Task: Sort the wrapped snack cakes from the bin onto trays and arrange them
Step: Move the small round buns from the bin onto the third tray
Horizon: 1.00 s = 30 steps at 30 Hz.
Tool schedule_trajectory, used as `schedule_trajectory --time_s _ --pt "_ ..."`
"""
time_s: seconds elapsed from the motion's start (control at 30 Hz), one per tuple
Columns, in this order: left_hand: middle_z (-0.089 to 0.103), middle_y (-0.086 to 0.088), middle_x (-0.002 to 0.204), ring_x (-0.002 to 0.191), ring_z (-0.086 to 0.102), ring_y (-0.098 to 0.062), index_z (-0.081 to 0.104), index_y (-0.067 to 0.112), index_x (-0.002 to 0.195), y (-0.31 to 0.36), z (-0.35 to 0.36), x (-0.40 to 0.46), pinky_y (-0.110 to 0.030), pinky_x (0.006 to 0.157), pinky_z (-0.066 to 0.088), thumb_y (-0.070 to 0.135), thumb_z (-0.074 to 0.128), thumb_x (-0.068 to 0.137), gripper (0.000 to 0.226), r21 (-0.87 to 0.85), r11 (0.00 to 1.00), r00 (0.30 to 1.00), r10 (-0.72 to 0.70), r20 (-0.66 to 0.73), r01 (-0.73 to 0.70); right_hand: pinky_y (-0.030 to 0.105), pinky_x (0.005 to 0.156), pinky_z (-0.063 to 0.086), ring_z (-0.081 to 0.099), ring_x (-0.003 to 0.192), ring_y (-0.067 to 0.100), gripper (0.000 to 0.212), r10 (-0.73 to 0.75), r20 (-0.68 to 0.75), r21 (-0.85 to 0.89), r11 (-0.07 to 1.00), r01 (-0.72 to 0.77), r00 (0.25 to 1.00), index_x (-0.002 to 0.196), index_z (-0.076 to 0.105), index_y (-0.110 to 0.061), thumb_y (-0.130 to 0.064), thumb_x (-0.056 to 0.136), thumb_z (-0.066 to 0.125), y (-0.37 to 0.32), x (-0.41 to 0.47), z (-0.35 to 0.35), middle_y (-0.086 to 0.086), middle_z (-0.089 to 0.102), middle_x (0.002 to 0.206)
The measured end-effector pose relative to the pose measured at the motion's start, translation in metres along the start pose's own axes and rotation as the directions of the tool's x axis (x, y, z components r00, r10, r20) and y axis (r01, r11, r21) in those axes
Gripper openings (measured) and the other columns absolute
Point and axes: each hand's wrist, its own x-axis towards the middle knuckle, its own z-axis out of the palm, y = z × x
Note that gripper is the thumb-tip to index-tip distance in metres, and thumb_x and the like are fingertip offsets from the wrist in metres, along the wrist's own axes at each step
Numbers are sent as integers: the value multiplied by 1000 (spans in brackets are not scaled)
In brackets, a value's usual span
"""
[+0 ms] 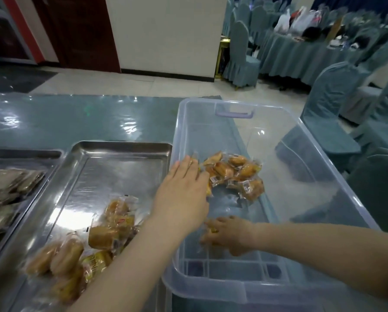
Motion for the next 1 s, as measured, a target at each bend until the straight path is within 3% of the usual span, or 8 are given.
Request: schedule_trajectory --time_s 0.1,0.2,0.33,0.5,0.6,0.73,0.83,1.0 --pt "6 -9 158 145 -3 -24 11 18 148 2 2 -1 -33 105 -16 44 48 90 74 -1 1000 1000 -2 -7 2 62 112 4 4 144 34 89 112 -248 -44 991 -126 962 149 6 -35 -14 82 61 32 -1 4 6 -11 159" --pt "5 -7 158 145 -3 -23 6 20 149 2 3 -3 -33 106 -17 50 47 89 79 27 1000 1000 11 -5 -11 63 109 -10 -15 144 34 104 295 -424 32 950 -311 856 149 -8 -37 -32 76 66 74 1 -3 7 -23 157" --pt "5 -7 158 145 -2 -23 7 19 149 1 1 -2 -32 106 -18 51 49 87 81 64 998 1000 18 11 -19 71 105 0 -22 141 41 133 553 -325 244 833 -497 767 136 -32 -52 -58 58 77 117 4 -3 7 -29 155" --pt "8 -9 158 145 3 -25 12 19 148 2 0 -2 -32 104 -20 50 50 87 78 78 997 999 27 26 -29 70 100 28 -28 138 43 148 555 -209 317 818 -481 805 130 -35 -58 -46 52 90 125 16 18 7 -38 151" --pt "11 -10 157 145 6 -27 18 19 147 2 -1 -2 -34 105 -17 51 51 86 76 113 993 999 35 40 -40 57 102 40 -8 142 42 136 496 -257 231 865 -446 829 134 -30 -56 -27 66 84 130 9 15 12 -14 156" --pt "21 -10 155 144 11 -27 27 18 143 3 -3 -4 -35 107 -14 51 51 86 70 133 990 998 33 46 -39 54 102 40 9 141 42 90 517 -299 290 850 -440 802 146 15 -46 0 83 61 123 4 9 12 8 154" --pt "23 -9 154 144 12 -26 28 18 143 4 -4 -4 -35 107 -14 51 50 87 69 141 989 998 42 44 -47 53 102 40 26 137 40 68 511 -239 315 845 -432 826 141 32 -40 -5 88 55 117 3 -5 10 23 150" --pt "24 -7 153 143 12 -24 28 20 143 3 -3 -1 -36 112 -10 51 49 87 67 130 991 997 31 75 -41 47 108 33 33 134 36 73 436 -202 216 893 -395 877 147 27 -36 -11 86 58 115 -21 -20 13 34 146"
